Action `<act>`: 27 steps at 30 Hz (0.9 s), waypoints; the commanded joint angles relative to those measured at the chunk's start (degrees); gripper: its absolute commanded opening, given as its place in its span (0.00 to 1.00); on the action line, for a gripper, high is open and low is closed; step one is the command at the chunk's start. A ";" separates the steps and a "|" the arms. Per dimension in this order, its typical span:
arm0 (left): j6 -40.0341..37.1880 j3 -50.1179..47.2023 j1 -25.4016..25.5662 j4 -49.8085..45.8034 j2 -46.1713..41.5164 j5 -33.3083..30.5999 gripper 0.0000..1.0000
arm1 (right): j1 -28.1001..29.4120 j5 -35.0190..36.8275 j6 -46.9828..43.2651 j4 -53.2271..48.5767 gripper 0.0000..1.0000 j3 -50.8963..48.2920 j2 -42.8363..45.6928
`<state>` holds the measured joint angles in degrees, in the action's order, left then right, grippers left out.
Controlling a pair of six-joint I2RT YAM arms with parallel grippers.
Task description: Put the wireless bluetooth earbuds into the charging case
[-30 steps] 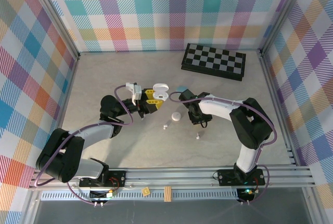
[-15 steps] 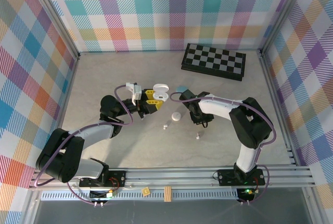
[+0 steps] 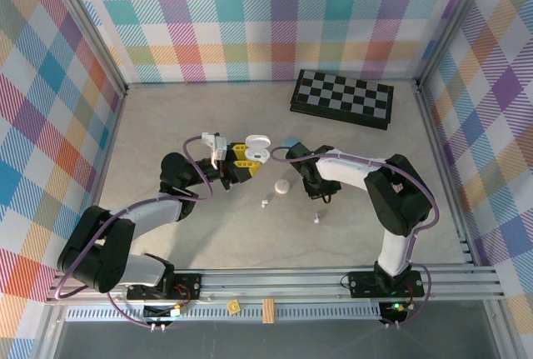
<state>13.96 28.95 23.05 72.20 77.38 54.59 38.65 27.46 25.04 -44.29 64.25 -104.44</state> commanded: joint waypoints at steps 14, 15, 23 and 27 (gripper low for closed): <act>0.15 0.78 -0.67 3.43 0.77 1.41 0.35 | 1.44 -0.56 1.64 5.31 0.20 -3.43 13.20; 0.13 0.93 -0.64 3.40 0.99 1.48 0.35 | 1.68 -0.93 1.38 5.18 0.20 -3.26 13.93; 0.20 2.56 -0.64 2.82 2.91 1.82 0.35 | 5.26 -1.73 -0.60 3.02 0.20 0.78 20.73; -0.45 3.72 -0.64 1.36 3.70 2.02 0.34 | 6.91 -2.61 -3.78 5.02 0.20 1.23 25.02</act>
<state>13.96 30.72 23.05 72.12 80.55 55.00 44.51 25.87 24.03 -39.94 63.61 -82.70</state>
